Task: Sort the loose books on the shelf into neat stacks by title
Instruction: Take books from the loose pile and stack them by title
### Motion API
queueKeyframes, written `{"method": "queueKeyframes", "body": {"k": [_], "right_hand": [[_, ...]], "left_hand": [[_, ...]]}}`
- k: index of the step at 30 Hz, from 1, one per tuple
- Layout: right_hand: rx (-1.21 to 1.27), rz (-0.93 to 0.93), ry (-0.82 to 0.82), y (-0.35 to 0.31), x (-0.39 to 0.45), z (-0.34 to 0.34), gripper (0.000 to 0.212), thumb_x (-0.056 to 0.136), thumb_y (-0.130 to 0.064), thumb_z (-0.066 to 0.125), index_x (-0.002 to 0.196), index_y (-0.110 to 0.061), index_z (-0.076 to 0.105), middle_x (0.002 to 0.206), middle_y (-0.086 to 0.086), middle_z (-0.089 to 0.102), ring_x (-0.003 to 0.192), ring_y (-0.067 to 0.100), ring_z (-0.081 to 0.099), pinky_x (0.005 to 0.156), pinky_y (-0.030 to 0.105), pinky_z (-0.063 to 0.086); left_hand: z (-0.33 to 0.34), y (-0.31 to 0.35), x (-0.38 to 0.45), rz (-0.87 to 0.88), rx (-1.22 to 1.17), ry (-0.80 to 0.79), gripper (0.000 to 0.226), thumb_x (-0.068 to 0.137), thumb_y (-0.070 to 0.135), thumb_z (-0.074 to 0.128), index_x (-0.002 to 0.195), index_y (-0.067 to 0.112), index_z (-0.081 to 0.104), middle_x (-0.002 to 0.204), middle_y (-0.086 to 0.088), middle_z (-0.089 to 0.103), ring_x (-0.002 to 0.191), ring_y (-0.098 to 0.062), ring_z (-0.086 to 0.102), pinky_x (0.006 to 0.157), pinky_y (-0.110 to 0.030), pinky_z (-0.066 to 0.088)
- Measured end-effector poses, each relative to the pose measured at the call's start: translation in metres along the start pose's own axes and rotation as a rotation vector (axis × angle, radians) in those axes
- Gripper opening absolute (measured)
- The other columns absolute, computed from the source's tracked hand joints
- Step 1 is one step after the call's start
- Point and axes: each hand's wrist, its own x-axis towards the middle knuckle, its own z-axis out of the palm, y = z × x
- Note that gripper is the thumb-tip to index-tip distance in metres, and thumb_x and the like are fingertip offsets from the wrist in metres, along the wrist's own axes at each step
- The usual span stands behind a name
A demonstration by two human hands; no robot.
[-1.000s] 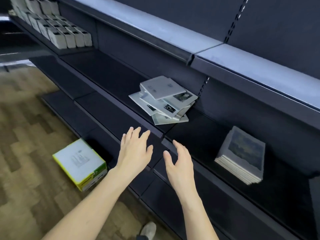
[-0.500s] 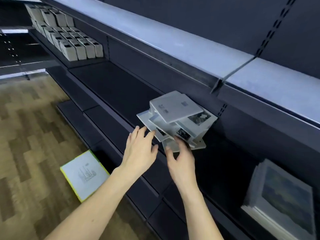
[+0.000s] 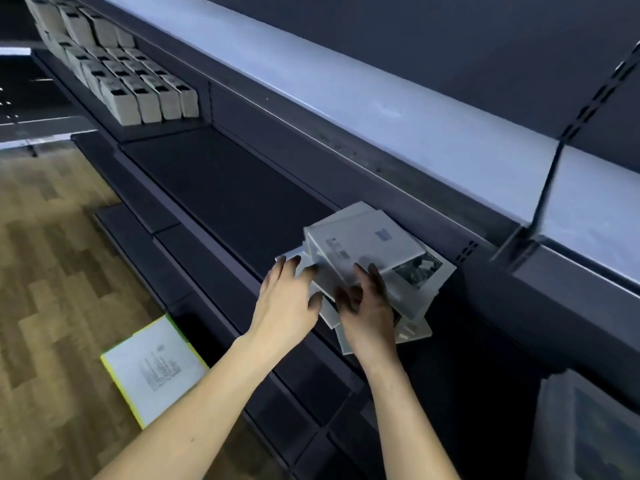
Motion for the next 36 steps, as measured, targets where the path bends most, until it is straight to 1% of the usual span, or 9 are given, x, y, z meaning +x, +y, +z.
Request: {"method": "queueKeyframes", "body": {"k": [9, 15, 18, 21, 23, 27, 30, 34, 36], "right_hand": [[-0.037, 0.106, 0.232, -0.012, 0.023, 0.041, 0.061, 0.086, -0.014, 0.074, 0.142, -0.012, 0.050, 0.153, 0.013, 0.038, 0.141, 0.026, 0.041, 0.115, 0.041, 0.038], [0.018, 0.220, 0.466, -0.027, 0.020, 0.054, 0.049, 0.087, 0.008, 0.064, 0.135, -0.001, 0.056, 0.144, 0.013, 0.049, 0.136, 0.023, 0.045, 0.113, 0.014, 0.027], [0.063, 0.278, 0.518, -0.033, 0.007, 0.054, 0.046, 0.089, 0.016, 0.057, 0.132, 0.001, 0.060, 0.143, 0.011, 0.052, 0.133, 0.019, 0.047, 0.091, -0.008, 0.028], [0.017, 0.246, 0.585, -0.037, -0.012, 0.057, 0.042, 0.090, 0.007, 0.062, 0.130, -0.007, 0.064, 0.138, 0.004, 0.059, 0.129, 0.020, 0.055, 0.105, 0.017, 0.043], [0.014, 0.262, 0.590, -0.044, -0.025, 0.059, 0.040, 0.091, 0.000, 0.065, 0.129, -0.012, 0.065, 0.136, -0.003, 0.060, 0.125, 0.014, 0.057, 0.106, 0.030, 0.046], [0.054, 0.260, 0.609, -0.056, -0.047, 0.056, 0.037, 0.093, -0.006, 0.065, 0.127, -0.021, 0.067, 0.131, -0.014, 0.061, 0.112, -0.009, 0.056, 0.091, 0.006, 0.044], [0.118, 0.272, 0.676, -0.060, -0.057, 0.050, 0.039, 0.093, -0.010, 0.065, 0.128, -0.027, 0.063, 0.130, -0.011, 0.059, 0.100, -0.004, 0.062, 0.078, 0.008, 0.049], [0.173, 0.303, 0.759, -0.059, -0.063, 0.042, 0.056, 0.089, -0.027, 0.071, 0.141, -0.030, 0.049, 0.138, -0.013, 0.046, 0.110, 0.004, 0.060, 0.088, 0.020, 0.054], [0.198, 0.326, 0.760, -0.057, -0.063, 0.040, 0.060, 0.091, -0.035, 0.068, 0.145, -0.033, 0.042, 0.143, -0.012, 0.043, 0.118, 0.004, 0.056, 0.096, 0.030, 0.053]], "left_hand": [[-0.012, -0.035, 0.052, 0.133, 0.018, -0.172, 0.053, 0.096, 0.032, 0.050, 0.147, 0.031, 0.037, 0.156, -0.006, 0.028, 0.148, -0.029, 0.014, 0.117, -0.041, 0.023], [-0.023, -0.058, 0.069, 0.235, 0.006, -0.247, 0.054, 0.096, 0.033, 0.050, 0.148, 0.029, 0.034, 0.153, -0.006, 0.032, 0.145, -0.028, 0.020, 0.114, -0.042, 0.030], [-0.022, -0.058, 0.075, 0.336, 0.018, -0.254, 0.061, 0.096, 0.029, 0.052, 0.151, 0.030, 0.027, 0.157, -0.006, 0.025, 0.146, -0.030, 0.017, 0.114, -0.044, 0.031], [-0.012, -0.054, 0.078, 0.440, 0.114, -0.271, 0.074, 0.093, 0.030, 0.059, 0.154, 0.033, 0.016, 0.162, -0.005, 0.011, 0.149, -0.032, 0.007, 0.118, -0.048, 0.021], [-0.003, -0.051, 0.078, 0.582, 0.195, -0.207, 0.083, 0.080, 0.029, 0.075, 0.151, 0.027, 0.031, 0.159, -0.011, 0.024, 0.146, -0.036, 0.021, 0.117, -0.048, 0.018], [0.014, -0.040, 0.072, 0.751, 0.176, -0.159, 0.073, 0.069, 0.015, 0.079, 0.136, 0.024, 0.050, 0.137, -0.008, 0.051, 0.131, -0.038, 0.044, 0.107, -0.055, 0.036], [0.020, -0.032, 0.066, 0.754, 0.140, -0.162, 0.072, 0.075, 0.007, 0.071, 0.140, 0.028, 0.047, 0.139, -0.006, 0.051, 0.133, -0.037, 0.043, 0.106, -0.060, 0.036], [0.012, -0.022, 0.056, 0.642, -0.251, -0.173, 0.064, 0.089, 0.005, 0.056, 0.145, 0.033, 0.042, 0.144, 0.001, 0.051, 0.134, -0.026, 0.047, 0.108, -0.054, 0.039], [-0.004, -0.013, 0.051, 0.521, -0.517, -0.189, 0.067, 0.096, 0.006, 0.051, 0.150, 0.038, 0.029, 0.134, -0.001, 0.059, 0.112, -0.019, 0.062, 0.090, -0.038, 0.055]]}}
